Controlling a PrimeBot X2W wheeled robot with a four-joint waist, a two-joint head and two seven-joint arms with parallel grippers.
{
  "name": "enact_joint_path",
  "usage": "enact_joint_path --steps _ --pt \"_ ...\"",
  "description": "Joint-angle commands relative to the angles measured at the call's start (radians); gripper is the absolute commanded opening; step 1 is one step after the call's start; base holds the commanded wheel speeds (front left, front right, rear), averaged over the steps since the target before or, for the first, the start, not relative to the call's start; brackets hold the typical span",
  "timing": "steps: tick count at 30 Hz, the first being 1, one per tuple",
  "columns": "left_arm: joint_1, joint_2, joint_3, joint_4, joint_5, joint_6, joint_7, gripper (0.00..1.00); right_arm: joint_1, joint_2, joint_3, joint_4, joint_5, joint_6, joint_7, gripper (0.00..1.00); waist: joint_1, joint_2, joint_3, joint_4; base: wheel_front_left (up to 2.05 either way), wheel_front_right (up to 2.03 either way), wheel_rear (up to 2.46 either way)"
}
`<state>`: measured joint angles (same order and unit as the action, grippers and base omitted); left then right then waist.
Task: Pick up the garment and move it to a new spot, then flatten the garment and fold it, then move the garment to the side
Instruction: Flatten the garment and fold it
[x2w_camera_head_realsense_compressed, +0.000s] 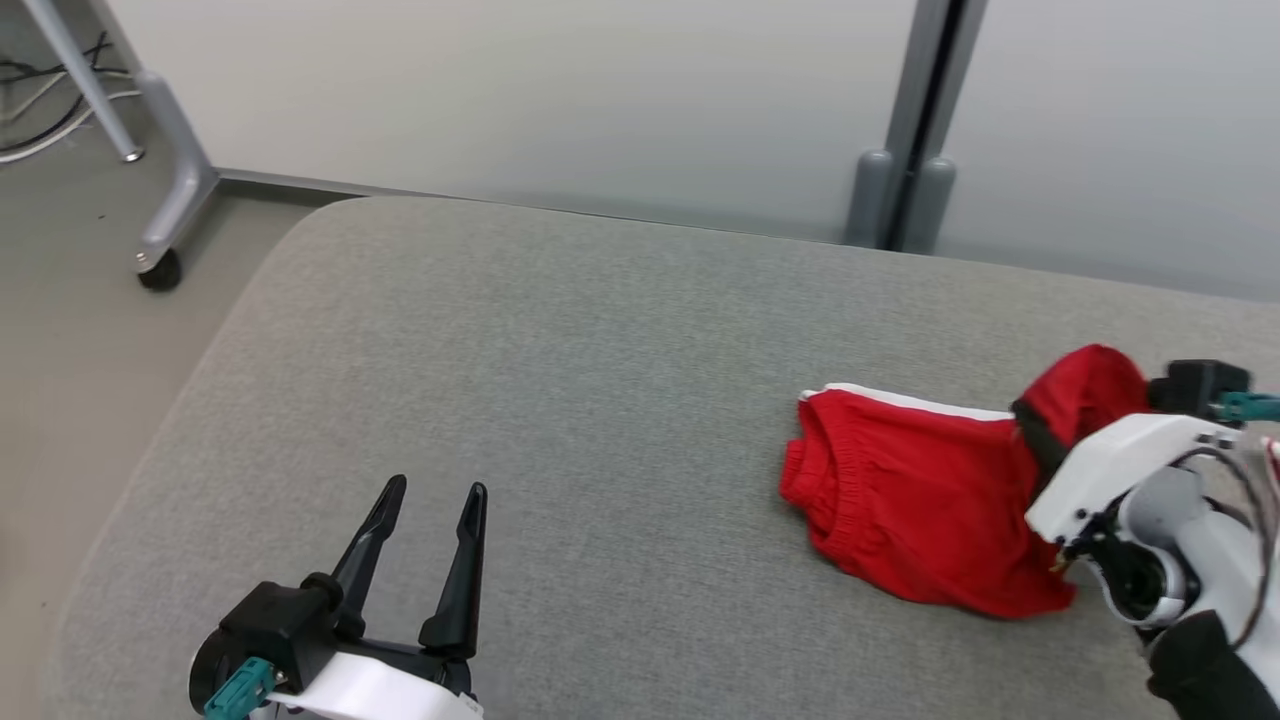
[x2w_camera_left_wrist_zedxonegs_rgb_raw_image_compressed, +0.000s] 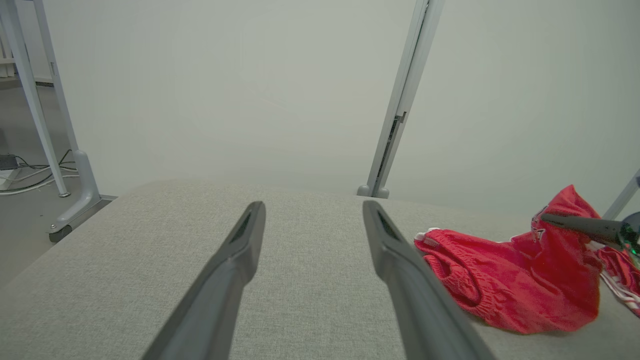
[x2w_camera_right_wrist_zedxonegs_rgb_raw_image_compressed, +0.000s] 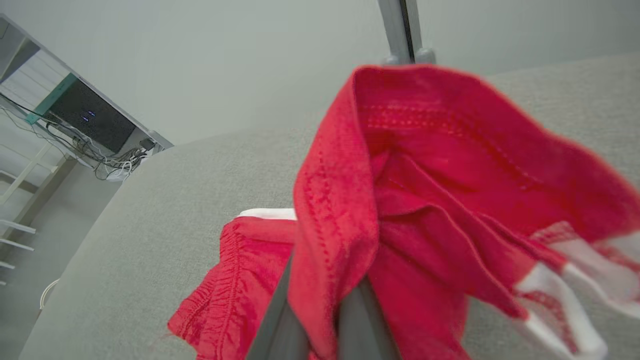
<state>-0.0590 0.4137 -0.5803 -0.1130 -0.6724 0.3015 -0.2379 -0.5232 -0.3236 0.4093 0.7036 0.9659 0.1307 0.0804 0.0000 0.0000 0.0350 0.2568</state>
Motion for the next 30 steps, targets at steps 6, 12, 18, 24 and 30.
enact_joint_path --steps 6,12,18,24,30 --pt "0.002 -0.010 -0.003 0.013 -0.008 -0.004 -0.005 1.00 -0.044 0.051 0.103 0.072 -0.059 0.001 0.084 0.00 0.0000 0.0000 0.004 0.062 0.00 0.00 0.00" --pt "-0.003 -0.018 -0.003 0.022 -0.011 -0.007 -0.007 1.00 -0.067 0.096 0.174 0.122 -0.085 0.001 0.113 0.00 0.0000 0.0000 0.009 0.079 0.00 0.00 0.00" --pt "-0.005 -0.024 -0.002 0.028 -0.013 -0.007 -0.009 1.00 -0.096 0.127 0.209 0.169 -0.084 0.001 0.107 0.16 0.0000 0.0000 0.019 0.071 0.00 0.00 0.00" --pt "-0.009 -0.028 0.002 0.031 -0.013 -0.005 -0.011 1.00 -0.128 0.151 0.238 0.188 -0.079 0.001 0.092 1.00 0.0000 0.0000 0.028 0.053 0.00 0.00 0.00" --pt "0.005 -0.023 0.013 0.036 -0.015 0.001 -0.016 1.00 -0.132 0.131 0.314 0.142 -0.086 0.001 0.124 1.00 0.0000 0.0000 0.011 0.015 0.00 0.00 0.00"
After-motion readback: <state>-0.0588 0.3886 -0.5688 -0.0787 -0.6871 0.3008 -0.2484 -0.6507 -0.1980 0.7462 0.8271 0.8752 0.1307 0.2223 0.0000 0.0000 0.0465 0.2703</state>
